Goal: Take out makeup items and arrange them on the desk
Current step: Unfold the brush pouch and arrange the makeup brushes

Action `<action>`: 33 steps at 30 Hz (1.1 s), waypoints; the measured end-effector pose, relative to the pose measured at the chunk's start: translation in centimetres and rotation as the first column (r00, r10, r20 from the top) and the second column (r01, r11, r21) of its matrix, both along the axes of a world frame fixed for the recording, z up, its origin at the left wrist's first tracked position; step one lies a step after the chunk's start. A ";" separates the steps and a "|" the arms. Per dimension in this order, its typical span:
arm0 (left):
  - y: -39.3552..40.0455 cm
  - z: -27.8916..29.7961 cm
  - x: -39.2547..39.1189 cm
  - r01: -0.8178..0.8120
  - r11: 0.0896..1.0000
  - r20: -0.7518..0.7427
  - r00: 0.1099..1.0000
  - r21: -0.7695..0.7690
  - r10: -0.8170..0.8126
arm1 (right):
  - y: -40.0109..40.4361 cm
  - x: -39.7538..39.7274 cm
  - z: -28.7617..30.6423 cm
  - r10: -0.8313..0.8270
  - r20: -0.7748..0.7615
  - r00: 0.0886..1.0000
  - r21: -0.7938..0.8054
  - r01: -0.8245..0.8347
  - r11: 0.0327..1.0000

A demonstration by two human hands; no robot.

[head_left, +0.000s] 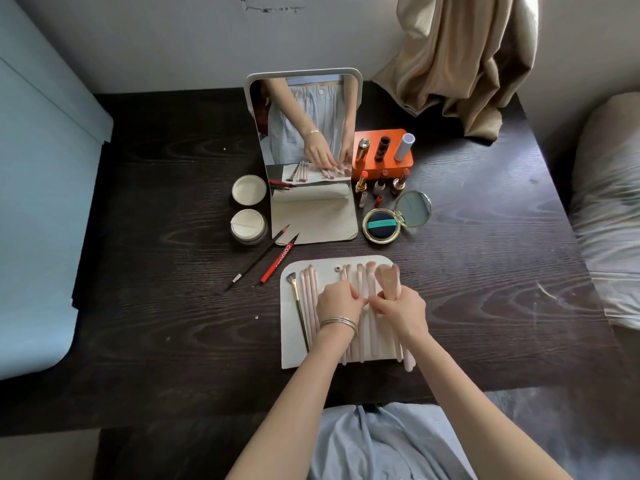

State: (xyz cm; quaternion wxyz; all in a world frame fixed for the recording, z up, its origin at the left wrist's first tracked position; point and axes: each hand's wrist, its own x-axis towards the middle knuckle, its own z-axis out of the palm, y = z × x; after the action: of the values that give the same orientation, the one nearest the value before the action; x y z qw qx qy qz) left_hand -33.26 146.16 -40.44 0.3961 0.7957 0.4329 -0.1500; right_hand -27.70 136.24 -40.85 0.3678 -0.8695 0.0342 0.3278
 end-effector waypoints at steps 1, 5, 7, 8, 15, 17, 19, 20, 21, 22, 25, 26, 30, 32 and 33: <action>0.0 0.0 -0.1 0.000 1.000 0.012 1.000 0.017 0.000 | 0.0 0.0 -0.1 0.009 -0.004 1.000 0.003 -0.009 1.000; 0.6 0.2 -1.1 -0.022 0.989 0.055 0.998 0.148 0.014 | 0.4 -0.1 -0.4 0.029 0.013 0.999 -0.007 -0.029 1.000; 1.1 0.3 -1.7 0.023 0.980 -0.022 1.000 0.197 -0.019 | 0.6 -0.3 -0.6 0.043 0.001 0.999 -0.010 -0.043 0.999; 1.2 0.3 -1.9 0.046 0.981 -0.073 0.997 0.190 -0.032 | 0.7 -0.4 -0.7 0.056 -0.003 0.998 -0.012 -0.056 0.998; 1.4 0.3 -1.2 0.054 0.994 -0.164 0.986 0.098 -0.037 | 1.4 -1.1 -0.6 0.077 0.033 0.996 -0.001 -0.077 0.997; 1.6 0.4 -1.1 0.016 0.997 -0.152 0.988 0.074 -0.004 | 1.5 -1.1 -0.6 0.085 0.037 0.996 -0.007 -0.085 0.996; 1.8 0.5 -1.1 -0.040 0.998 -0.145 0.988 0.051 0.047 | 1.8 -1.1 -0.5 0.092 0.030 0.995 -0.011 -0.091 0.996; 1.9 0.4 -1.3 -0.069 0.997 -0.142 0.987 0.043 0.075 | 1.9 -1.1 -0.4 0.101 0.028 0.994 -0.009 -0.101 0.995; 2.0 0.3 -1.4 -0.096 0.994 -0.140 0.985 0.042 0.101 | 2.0 -1.1 -0.3 0.114 0.029 0.993 -0.004 -0.114 0.993; 2.1 0.2 -1.7 -0.121 0.992 -0.137 0.982 0.047 0.126 | 2.2 -1.1 -0.2 0.126 0.030 0.992 0.003 -0.126 0.992; 2.6 -0.2 -2.2 -0.188 0.981 -0.103 0.976 0.041 0.191 | 2.6 -1.2 -0.1 0.140 0.040 0.989 0.008 -0.141 0.990; 2.7 -0.3 -2.3 -0.196 0.980 -0.092 0.976 0.044 0.199 | 2.7 -1.3 -0.2 0.136 0.038 0.990 0.014 -0.137 0.990; 3.0 0.1 -2.6 -0.183 0.980 -0.044 0.981 0.081 0.187 | 3.1 -1.7 -0.4 0.136 0.036 0.990 0.046 -0.138 0.989; 2.9 0.2 -2.7 -0.091 0.985 -0.061 0.993 0.146 0.101 | 3.1 -1.9 -0.4 0.109 0.030 0.994 0.042 -0.111 0.993; 2.7 0.2 -2.8 -0.028 0.984 -0.079 0.996 0.175 0.043 | 3.1 -2.0 -0.5 0.080 0.031 0.996 0.039 -0.081 0.996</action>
State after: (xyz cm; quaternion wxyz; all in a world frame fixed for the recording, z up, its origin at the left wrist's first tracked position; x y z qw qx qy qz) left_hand -36.04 148.90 -40.25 0.3096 0.8126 0.4744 -0.1373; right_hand -29.67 139.29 -41.32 0.3721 -0.8675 -0.0129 0.3300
